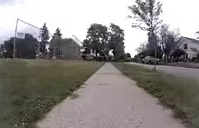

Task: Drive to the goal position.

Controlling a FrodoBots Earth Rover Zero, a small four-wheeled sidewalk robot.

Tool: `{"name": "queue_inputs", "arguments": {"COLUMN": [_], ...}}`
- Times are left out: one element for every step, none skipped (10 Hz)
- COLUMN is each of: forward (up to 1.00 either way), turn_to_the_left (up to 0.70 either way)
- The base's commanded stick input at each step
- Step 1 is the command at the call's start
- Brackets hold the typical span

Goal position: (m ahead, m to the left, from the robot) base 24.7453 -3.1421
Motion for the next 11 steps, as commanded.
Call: {"name": "queue_inputs", "arguments": {"forward": [0.70,0.70,0.70,0.70,0.70,0.70,0.70,0.70,0.70,0.70,0.70], "turn_to_the_left": [-0.21,-0.05,0.00,0.00,0.00,0.00,0.00,0.00,0.00,0.00,0.00]}}
